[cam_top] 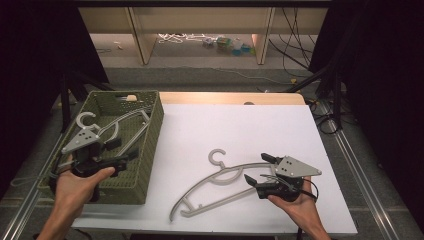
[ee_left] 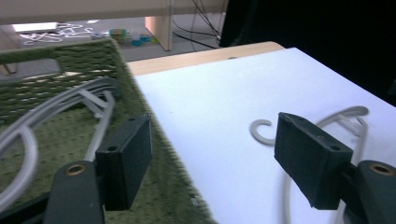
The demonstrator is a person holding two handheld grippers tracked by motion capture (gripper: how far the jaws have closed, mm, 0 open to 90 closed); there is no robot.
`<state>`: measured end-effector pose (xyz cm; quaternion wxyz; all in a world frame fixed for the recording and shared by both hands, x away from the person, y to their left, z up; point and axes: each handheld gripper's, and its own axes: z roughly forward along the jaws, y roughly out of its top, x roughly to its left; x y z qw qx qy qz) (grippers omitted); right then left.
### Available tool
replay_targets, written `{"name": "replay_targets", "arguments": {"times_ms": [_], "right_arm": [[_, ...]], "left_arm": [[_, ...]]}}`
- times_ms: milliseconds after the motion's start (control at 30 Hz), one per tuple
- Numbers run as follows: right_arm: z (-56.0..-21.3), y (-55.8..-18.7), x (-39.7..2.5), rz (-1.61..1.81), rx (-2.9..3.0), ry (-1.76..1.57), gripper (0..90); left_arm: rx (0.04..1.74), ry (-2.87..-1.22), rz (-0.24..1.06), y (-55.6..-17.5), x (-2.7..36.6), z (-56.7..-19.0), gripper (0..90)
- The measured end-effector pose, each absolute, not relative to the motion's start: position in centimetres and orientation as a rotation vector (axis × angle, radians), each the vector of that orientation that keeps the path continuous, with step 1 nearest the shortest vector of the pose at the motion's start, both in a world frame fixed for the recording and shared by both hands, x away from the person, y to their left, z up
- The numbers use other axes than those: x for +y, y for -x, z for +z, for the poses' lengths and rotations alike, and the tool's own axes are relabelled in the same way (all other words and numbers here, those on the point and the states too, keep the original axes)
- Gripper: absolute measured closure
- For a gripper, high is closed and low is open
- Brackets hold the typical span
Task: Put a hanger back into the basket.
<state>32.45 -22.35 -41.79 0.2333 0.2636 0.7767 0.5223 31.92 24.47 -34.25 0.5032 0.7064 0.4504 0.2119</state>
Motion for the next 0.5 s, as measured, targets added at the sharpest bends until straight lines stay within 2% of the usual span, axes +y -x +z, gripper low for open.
{"name": "replay_targets", "arguments": {"times_ms": [500], "right_arm": [[-42.0,-32.5,-22.3,1.431,2.142,-0.725,16.4]], "left_arm": [[0.966,-1.699,0.470,-29.9,19.4,-37.7,27.4]]}}
